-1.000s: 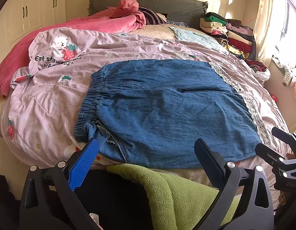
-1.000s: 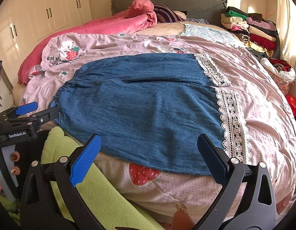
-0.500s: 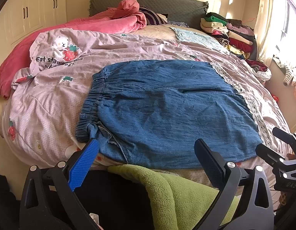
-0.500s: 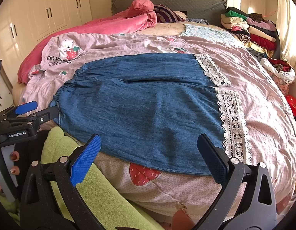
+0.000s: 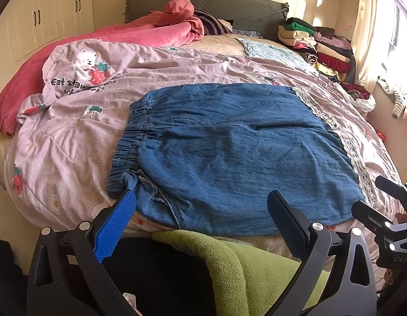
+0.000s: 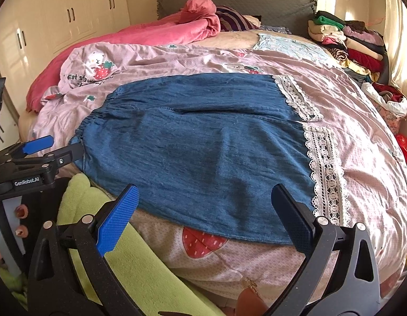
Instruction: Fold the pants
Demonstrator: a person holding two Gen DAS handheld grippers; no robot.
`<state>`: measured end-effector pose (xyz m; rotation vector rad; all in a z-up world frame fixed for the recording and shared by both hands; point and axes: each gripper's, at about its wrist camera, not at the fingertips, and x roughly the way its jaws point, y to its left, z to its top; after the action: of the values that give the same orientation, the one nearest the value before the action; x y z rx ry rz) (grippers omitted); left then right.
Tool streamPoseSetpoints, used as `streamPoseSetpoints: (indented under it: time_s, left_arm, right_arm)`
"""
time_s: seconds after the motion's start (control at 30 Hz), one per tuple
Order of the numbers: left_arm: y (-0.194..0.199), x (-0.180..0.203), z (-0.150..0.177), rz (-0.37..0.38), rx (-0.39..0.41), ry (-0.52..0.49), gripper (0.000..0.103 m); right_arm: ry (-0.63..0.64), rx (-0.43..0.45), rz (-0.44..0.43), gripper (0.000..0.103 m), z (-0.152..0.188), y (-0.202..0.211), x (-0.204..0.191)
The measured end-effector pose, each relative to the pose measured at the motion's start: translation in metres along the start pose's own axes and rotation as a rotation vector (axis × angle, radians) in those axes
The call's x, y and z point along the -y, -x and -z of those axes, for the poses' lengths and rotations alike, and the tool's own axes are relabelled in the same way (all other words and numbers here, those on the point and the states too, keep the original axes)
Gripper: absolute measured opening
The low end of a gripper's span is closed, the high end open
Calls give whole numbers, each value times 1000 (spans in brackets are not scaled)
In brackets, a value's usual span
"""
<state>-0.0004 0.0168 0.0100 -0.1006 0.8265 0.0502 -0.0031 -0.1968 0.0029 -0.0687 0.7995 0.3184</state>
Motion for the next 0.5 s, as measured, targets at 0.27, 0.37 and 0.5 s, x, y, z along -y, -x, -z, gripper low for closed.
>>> streamPoseSetpoints:
  time_s: [0.27, 0.37, 0.5]
  left_arm:
    - [-7, -6, -9, -14, 1, 7, 99]
    - [-13, -10, -14, -18, -2, 18, 99]
    - [-24, -19, -24, -26, -9, 36, 99]
  right_arm:
    - [22, 8, -17, 95, -16, -8, -7]
    - [38, 22, -25, 95, -29, -12, -10]
    - [65, 51, -28, 95, -50, -21, -16]
